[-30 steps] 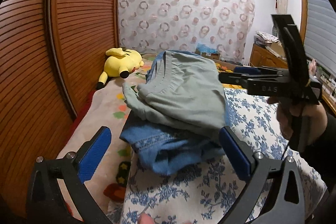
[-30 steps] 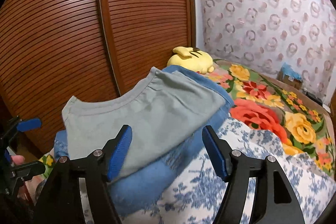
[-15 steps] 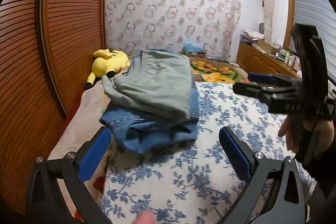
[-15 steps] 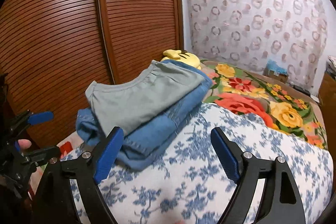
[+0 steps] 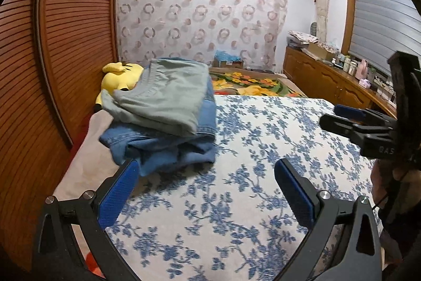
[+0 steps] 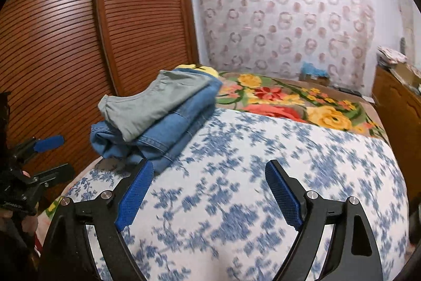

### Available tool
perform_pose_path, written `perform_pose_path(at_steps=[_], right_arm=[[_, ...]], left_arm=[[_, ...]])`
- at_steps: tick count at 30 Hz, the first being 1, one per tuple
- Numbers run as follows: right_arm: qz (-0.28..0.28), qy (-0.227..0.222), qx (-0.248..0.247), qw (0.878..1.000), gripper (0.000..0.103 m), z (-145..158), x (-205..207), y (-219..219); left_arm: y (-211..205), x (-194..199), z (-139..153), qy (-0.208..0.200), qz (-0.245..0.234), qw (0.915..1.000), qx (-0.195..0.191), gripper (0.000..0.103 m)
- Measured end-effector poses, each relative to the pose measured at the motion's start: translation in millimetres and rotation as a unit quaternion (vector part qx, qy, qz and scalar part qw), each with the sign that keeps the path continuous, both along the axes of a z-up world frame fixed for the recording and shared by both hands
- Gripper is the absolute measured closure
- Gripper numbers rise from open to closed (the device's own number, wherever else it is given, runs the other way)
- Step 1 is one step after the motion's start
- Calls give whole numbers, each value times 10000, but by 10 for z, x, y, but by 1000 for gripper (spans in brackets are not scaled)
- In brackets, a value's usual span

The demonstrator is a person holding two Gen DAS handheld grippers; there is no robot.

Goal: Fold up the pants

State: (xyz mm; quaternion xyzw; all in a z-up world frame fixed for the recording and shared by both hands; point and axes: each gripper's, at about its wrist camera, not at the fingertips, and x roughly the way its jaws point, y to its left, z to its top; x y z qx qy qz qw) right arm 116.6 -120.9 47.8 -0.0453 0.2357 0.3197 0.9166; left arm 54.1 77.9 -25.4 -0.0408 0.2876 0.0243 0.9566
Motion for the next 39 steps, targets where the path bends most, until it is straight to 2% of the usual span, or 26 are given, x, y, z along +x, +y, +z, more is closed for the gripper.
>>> perform_pose_path(at_steps=[11, 25, 39], right_arm=[[-745, -131, 21, 9971, 12, 122, -462, -526], [-1378, -71, -33, 9904, 12, 35, -546, -845], [-1548, -446, 233, 9867, 12, 250, -776, -973]], left_arm=[[-557, 92, 79, -58, -466, 9989, 58, 1], [-1009, 238, 33, 71, -658, 9978, 29, 1], [-1162, 55, 462, -366, -747, 9965, 99, 1]])
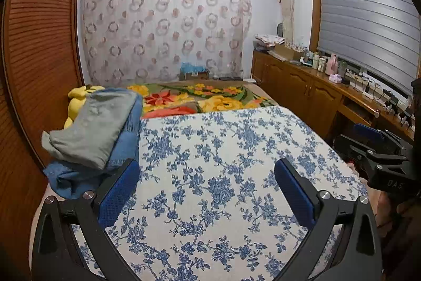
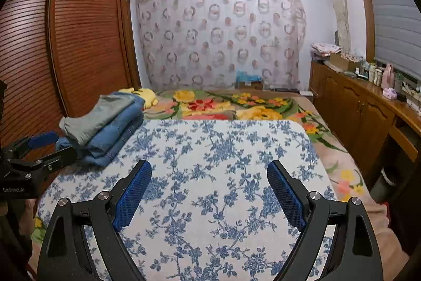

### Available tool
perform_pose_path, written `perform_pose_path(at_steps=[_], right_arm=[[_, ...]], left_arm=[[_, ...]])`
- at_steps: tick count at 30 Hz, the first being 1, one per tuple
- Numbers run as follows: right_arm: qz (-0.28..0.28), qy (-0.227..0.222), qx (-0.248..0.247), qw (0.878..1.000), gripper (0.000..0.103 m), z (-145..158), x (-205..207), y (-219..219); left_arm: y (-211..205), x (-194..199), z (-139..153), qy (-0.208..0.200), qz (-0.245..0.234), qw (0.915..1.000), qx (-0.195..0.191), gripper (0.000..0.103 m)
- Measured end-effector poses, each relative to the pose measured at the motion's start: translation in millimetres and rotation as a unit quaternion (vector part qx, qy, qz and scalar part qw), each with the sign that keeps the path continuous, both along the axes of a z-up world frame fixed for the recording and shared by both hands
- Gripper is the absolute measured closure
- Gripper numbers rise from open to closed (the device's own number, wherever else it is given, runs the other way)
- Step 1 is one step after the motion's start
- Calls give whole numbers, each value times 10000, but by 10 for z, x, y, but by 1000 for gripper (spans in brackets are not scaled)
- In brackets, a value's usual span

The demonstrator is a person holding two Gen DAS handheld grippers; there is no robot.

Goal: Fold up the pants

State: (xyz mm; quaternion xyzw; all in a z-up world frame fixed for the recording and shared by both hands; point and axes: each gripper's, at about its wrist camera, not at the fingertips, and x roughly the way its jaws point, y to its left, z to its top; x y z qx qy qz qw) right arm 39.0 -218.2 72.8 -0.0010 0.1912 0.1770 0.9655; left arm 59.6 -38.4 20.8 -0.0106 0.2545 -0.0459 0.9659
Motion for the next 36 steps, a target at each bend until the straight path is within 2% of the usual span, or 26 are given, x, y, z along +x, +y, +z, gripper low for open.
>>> perform_pose_path(at_steps=[21, 36], right_arm=[[-113, -556, 182, 9982, 12, 61, -227, -120], [-134, -672, 177, 9975, 12, -20, -188, -99]], left_arm=[[64, -277, 458, -573, 110, 9983, 88, 1], [102, -362, 542, -669, 186, 9975, 103, 1]])
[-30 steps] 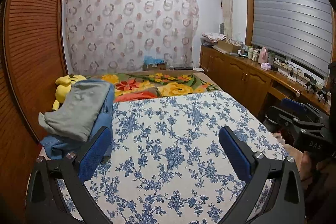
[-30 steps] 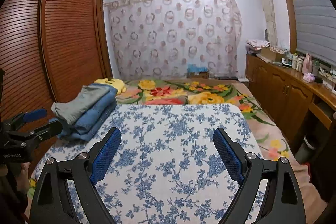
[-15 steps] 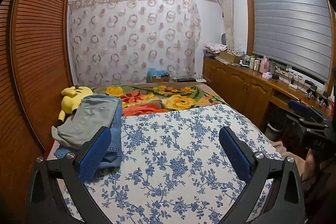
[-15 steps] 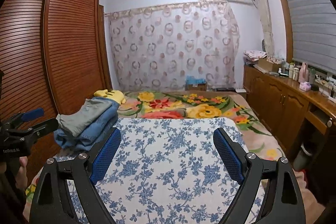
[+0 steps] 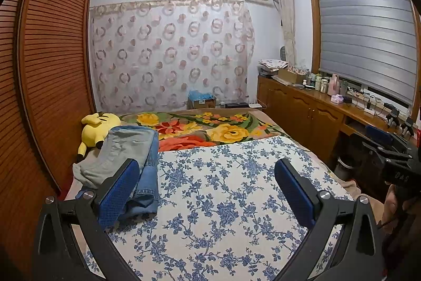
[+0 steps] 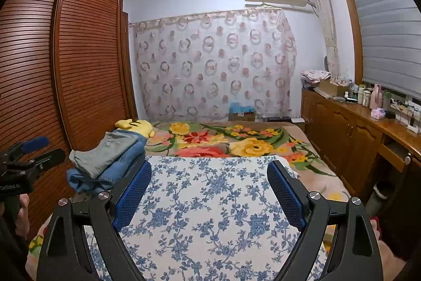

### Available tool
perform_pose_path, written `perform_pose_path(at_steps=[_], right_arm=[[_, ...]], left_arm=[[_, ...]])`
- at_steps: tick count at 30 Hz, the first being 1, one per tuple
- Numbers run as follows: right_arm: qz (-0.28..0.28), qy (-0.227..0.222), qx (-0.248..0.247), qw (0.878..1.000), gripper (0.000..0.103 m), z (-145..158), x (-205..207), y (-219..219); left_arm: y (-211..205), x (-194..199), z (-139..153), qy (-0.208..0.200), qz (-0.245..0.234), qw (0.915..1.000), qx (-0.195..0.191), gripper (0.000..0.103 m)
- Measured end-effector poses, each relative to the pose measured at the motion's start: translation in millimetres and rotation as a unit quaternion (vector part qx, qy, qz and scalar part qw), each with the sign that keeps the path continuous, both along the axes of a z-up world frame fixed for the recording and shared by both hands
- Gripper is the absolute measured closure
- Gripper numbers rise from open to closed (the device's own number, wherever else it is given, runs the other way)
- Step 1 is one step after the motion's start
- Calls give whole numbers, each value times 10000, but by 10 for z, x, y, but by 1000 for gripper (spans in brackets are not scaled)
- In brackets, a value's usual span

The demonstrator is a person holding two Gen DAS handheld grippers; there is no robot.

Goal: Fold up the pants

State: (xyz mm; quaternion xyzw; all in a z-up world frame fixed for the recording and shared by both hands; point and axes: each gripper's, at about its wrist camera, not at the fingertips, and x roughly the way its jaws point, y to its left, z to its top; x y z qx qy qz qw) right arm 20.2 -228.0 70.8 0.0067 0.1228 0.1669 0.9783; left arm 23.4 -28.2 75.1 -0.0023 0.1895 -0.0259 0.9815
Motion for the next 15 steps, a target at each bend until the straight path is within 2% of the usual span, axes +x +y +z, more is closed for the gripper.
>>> perform_pose_path(at_steps=[15], right_arm=[[4, -3, -19, 10000, 12, 16, -4, -2]], left_arm=[[46, -6, -40, 15, 67, 10000, -7, 1]])
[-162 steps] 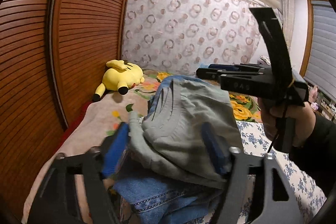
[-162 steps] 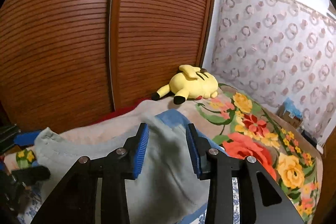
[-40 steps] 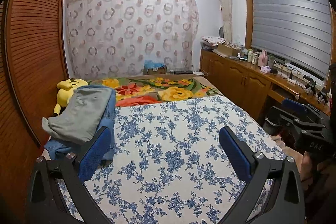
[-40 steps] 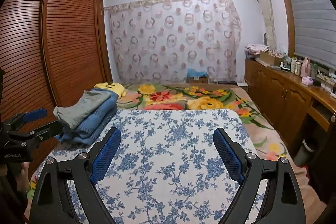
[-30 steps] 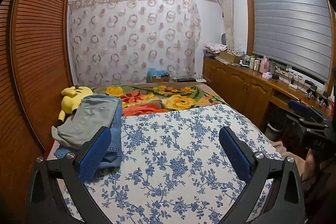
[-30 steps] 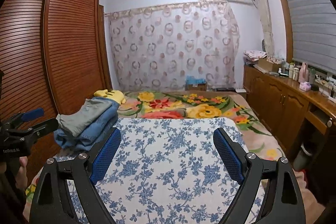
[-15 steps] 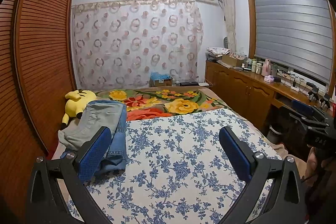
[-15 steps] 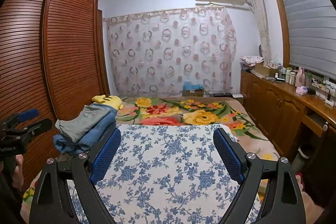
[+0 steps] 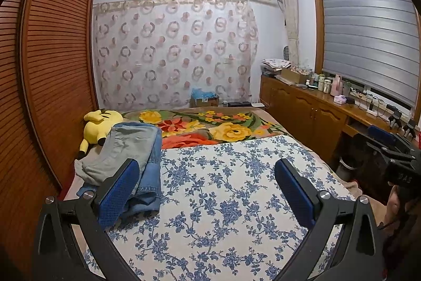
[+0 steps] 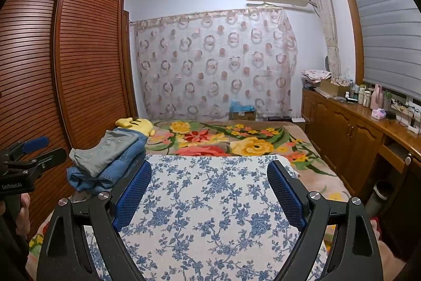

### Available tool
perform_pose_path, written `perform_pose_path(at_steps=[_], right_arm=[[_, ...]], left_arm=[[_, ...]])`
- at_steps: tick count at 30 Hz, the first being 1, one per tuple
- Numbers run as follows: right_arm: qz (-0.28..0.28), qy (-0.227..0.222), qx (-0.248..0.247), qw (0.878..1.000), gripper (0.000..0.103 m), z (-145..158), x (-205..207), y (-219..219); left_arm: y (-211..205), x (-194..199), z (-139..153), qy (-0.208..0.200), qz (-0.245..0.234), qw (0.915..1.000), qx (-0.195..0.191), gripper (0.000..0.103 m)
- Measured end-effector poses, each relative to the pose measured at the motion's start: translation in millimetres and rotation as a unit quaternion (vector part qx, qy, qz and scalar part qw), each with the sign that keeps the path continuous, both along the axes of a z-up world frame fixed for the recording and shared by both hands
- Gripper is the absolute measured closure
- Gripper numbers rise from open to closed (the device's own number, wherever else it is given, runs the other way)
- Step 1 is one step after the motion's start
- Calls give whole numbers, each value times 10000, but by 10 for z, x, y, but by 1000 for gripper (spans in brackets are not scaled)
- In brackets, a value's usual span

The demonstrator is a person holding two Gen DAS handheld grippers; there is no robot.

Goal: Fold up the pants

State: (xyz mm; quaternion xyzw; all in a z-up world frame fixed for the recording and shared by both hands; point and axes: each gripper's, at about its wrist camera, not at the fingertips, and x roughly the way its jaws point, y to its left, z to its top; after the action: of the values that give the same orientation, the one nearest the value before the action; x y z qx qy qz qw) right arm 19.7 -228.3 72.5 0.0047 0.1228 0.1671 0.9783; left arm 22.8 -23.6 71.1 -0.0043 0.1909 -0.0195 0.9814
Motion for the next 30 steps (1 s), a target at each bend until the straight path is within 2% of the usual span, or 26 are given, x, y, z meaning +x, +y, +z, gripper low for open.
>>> perform_pose_path(at_steps=[30], right_arm=[[28, 28, -6, 10000, 12, 2, -5, -23]], left_arm=[[8, 9, -1, 5, 0, 10000, -5, 1]])
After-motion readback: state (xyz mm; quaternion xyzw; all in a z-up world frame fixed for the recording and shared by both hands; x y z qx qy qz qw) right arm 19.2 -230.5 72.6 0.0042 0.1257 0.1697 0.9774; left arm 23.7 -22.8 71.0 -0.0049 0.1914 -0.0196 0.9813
